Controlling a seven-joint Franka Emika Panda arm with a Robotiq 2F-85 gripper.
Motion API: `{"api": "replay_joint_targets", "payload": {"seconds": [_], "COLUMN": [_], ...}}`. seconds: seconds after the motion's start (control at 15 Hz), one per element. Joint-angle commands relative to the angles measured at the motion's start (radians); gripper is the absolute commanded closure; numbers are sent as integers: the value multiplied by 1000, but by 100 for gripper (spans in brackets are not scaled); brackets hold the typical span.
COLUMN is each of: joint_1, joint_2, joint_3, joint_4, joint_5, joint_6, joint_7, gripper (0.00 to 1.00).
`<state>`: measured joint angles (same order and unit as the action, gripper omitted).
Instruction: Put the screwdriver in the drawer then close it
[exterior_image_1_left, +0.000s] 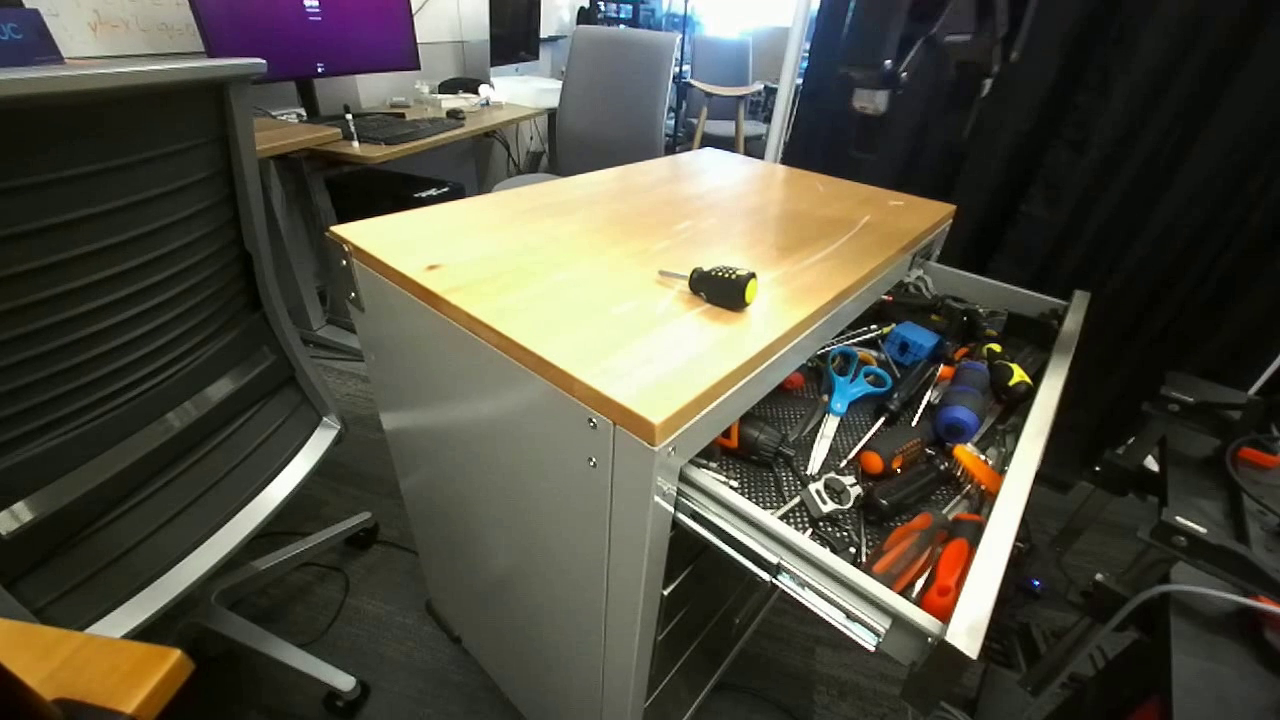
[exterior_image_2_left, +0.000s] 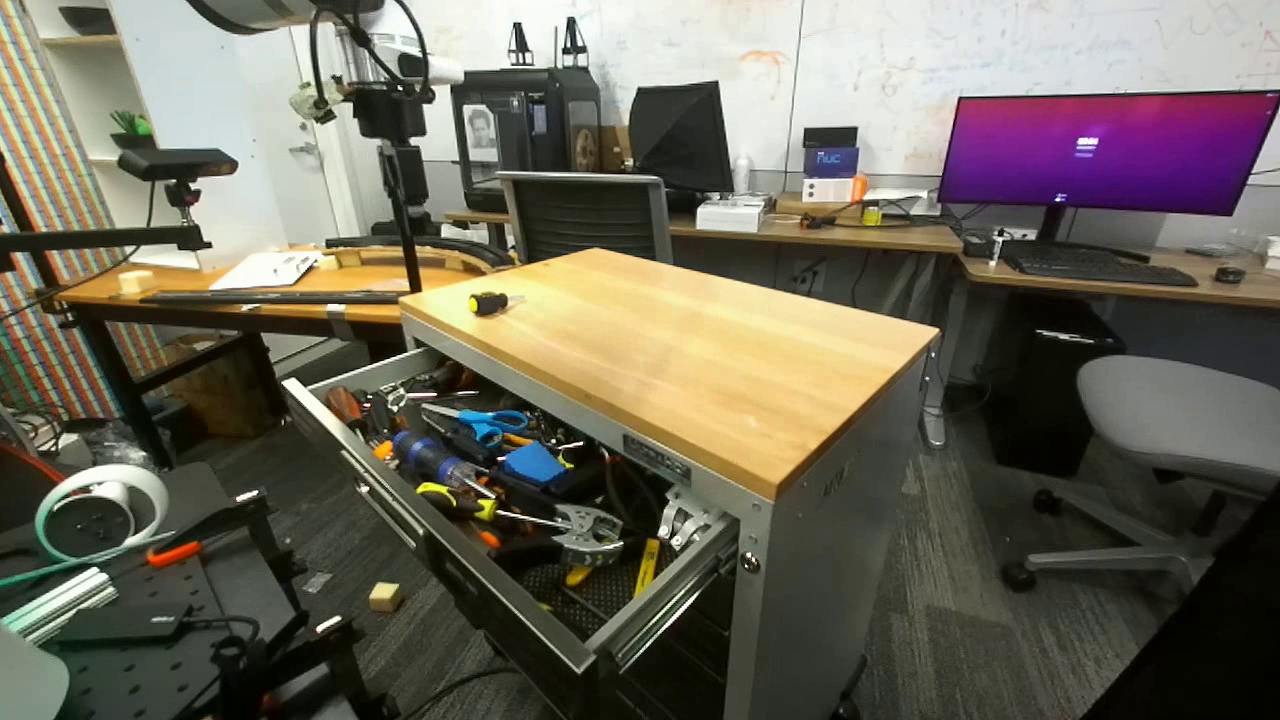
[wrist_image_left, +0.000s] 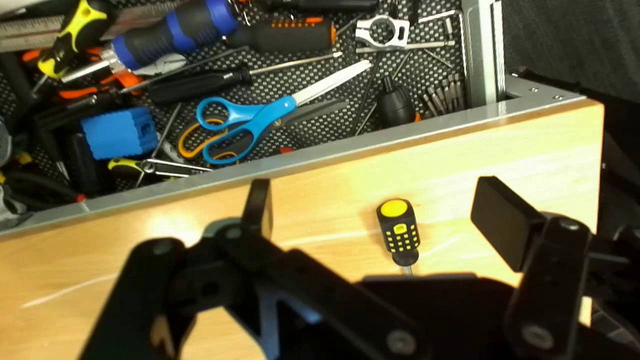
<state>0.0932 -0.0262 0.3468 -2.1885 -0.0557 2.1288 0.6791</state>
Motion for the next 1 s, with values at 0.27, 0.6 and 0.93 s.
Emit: {"api": "replay_joint_targets", "payload": {"seconds": [0.27, 0.6, 0.93], "joint_1": [122, 148, 180], "joint_2": [331, 426, 531], "joint_3": [-109, -143, -194], "joint_4": [330, 389, 474], "joint_5": [-104, -34, -46], "joint_6": [-54, -57, -60], "joint_7": [-33, -156, -182], "gripper": [0, 0, 0]}}
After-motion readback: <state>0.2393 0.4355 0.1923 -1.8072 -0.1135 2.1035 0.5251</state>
